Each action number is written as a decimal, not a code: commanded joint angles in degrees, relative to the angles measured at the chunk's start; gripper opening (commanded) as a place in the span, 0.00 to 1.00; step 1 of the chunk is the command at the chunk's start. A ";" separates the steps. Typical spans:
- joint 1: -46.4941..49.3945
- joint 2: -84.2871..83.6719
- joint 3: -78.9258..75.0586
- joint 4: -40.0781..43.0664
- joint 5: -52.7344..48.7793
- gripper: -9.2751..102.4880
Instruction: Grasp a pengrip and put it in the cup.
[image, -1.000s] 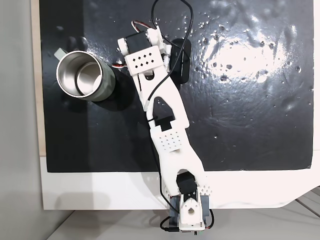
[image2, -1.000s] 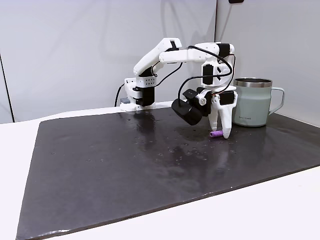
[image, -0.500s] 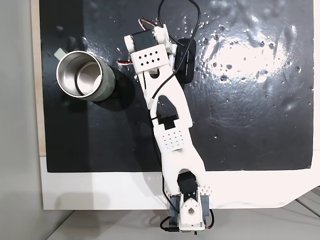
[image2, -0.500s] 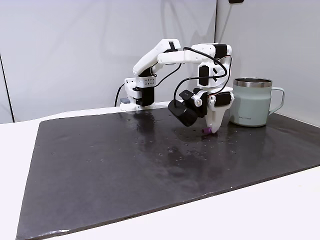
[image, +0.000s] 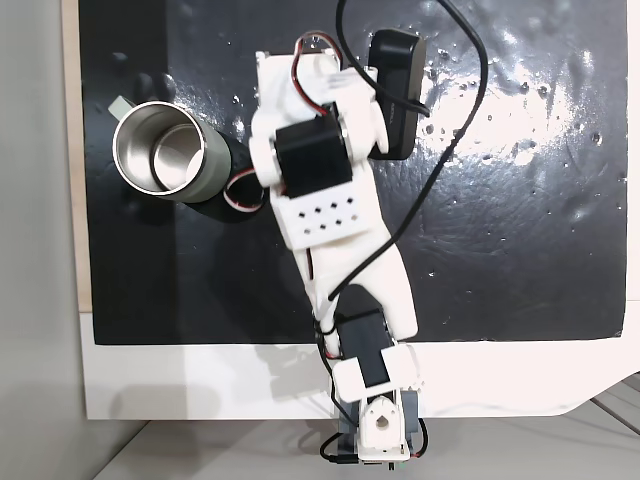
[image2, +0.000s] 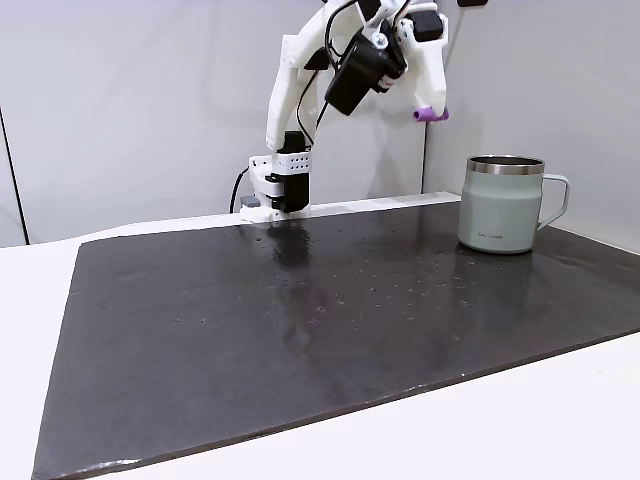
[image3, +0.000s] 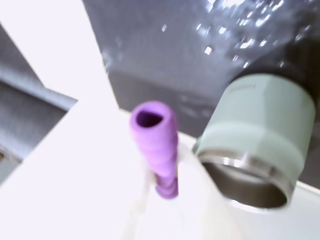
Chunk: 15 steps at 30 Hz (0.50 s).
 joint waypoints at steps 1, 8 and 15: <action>-4.75 6.33 -0.09 -2.46 -2.29 0.08; -16.52 2.11 -2.46 -3.16 -6.42 0.08; -26.02 -4.48 -10.90 -2.11 -11.34 0.08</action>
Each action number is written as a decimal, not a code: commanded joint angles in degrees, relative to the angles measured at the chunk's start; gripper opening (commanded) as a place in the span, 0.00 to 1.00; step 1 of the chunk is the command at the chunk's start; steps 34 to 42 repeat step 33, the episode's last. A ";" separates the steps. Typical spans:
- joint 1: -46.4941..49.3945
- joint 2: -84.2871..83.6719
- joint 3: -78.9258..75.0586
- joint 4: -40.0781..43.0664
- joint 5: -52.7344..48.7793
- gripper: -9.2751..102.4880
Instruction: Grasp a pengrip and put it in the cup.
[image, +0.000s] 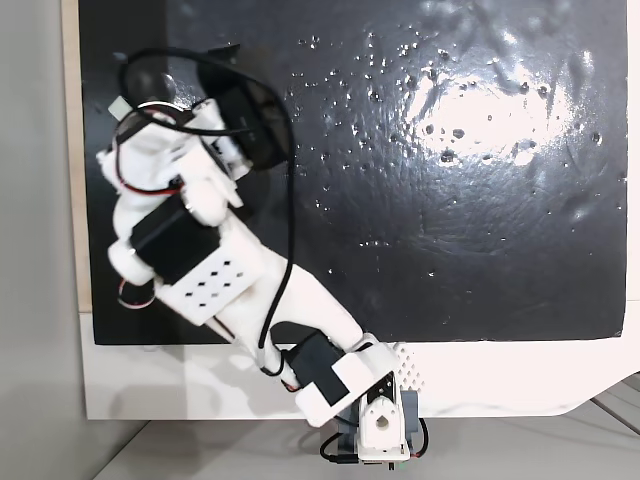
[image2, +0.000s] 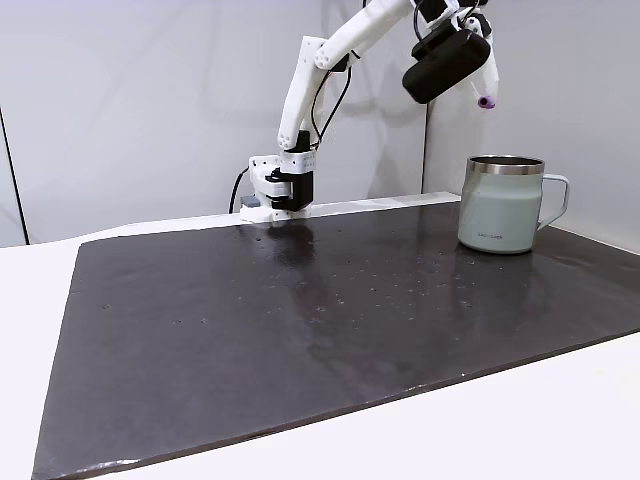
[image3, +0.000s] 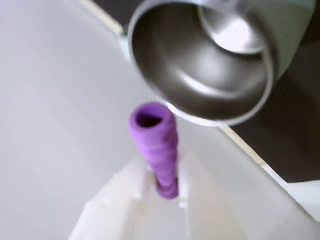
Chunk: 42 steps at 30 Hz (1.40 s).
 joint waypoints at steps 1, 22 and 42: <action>-3.25 -2.20 -6.94 -0.79 -2.20 0.08; -3.43 -8.26 -13.27 1.32 -2.46 0.35; -3.69 -7.47 -12.48 1.32 -2.64 0.35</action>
